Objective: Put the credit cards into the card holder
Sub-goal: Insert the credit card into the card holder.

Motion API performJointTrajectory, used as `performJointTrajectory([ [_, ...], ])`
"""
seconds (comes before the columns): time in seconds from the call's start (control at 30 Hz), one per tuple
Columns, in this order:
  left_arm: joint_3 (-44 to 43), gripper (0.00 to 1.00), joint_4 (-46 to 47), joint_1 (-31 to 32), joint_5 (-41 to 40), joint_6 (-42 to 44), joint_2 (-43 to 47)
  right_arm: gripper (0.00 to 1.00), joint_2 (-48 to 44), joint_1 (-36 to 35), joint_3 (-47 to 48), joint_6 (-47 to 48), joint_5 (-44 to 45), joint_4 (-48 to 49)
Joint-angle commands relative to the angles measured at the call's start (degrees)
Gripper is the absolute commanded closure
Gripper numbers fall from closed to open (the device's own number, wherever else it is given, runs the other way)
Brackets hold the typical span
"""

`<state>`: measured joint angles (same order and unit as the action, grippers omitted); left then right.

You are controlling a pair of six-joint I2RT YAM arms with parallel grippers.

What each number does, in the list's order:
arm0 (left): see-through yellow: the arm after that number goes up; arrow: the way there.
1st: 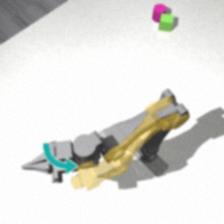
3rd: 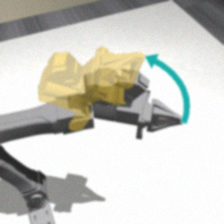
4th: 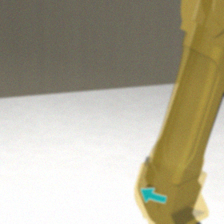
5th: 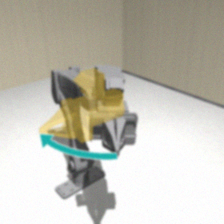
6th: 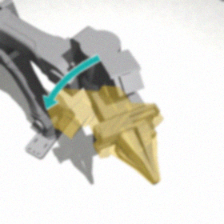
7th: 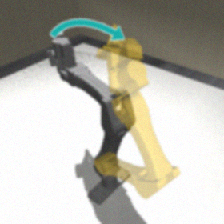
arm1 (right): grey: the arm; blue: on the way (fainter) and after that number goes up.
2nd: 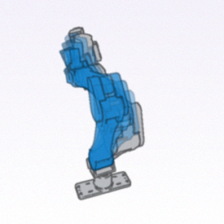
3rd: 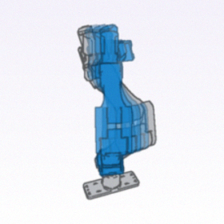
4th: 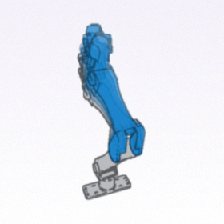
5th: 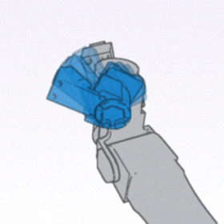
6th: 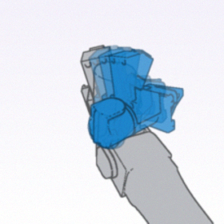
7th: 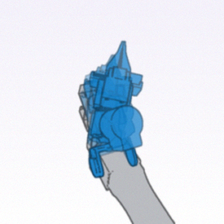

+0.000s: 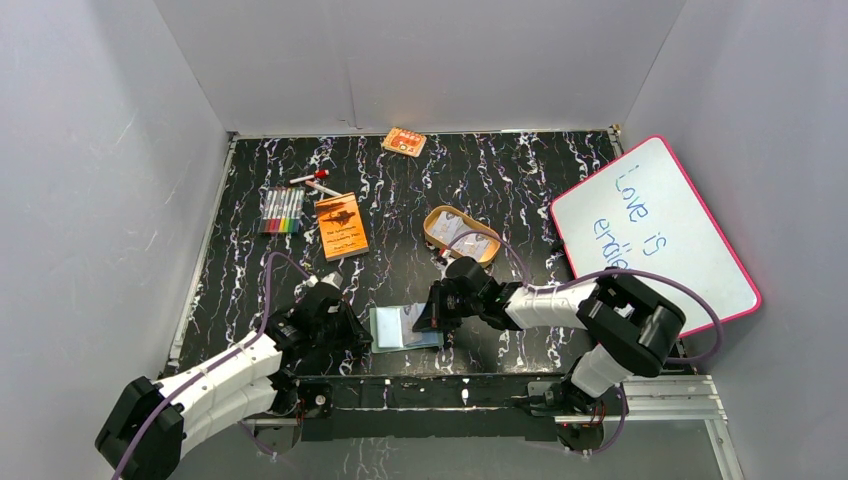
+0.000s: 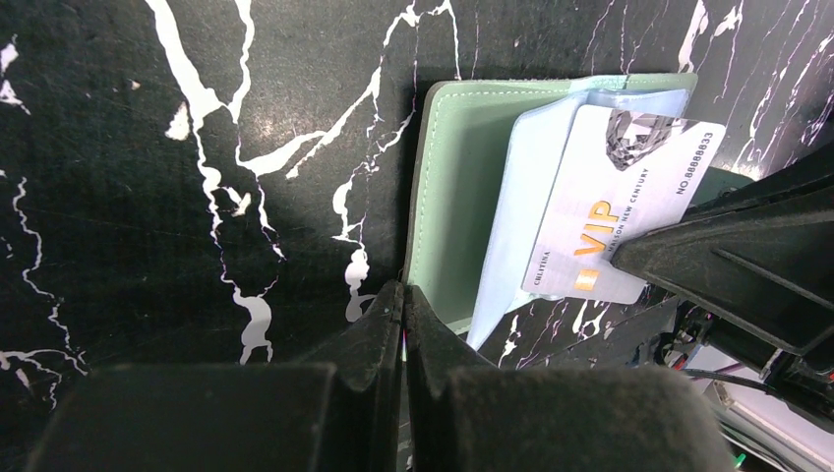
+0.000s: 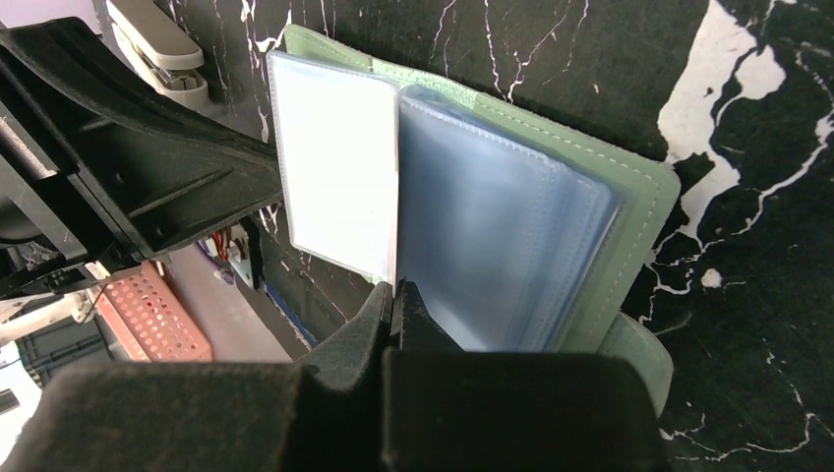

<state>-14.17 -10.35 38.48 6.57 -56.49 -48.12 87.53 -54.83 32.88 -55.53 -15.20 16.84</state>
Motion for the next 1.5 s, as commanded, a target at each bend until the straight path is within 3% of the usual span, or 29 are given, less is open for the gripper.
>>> performJointTrajectory([
  [0.0,1.1,1.0,0.6,0.3,-0.4,-0.3,0.1,1.0,1.1,-0.2,0.2,-1.0,-0.8,3.3],
  [1.13,2.1,1.0,1.4,0.3,-0.5,-1.4,-1.0,1.0,7.7,-0.2,-1.5,-5.1,-6.9,11.8],
  [1.2,2.2,1.0,1.4,0.3,-0.6,-1.4,-1.0,0.94,7.3,-0.2,-1.9,-5.9,-6.5,12.4],
  [1.3,2.2,1.0,1.2,0.2,-0.7,-1.4,-0.8,1.0,4.8,-0.3,-3.2,-7.1,-3.6,12.4],
  [1.47,2.3,1.0,1.2,0.3,-0.8,-1.6,-0.6,1.0,3.6,-0.2,-3.4,-7.4,-1.0,10.7],
])
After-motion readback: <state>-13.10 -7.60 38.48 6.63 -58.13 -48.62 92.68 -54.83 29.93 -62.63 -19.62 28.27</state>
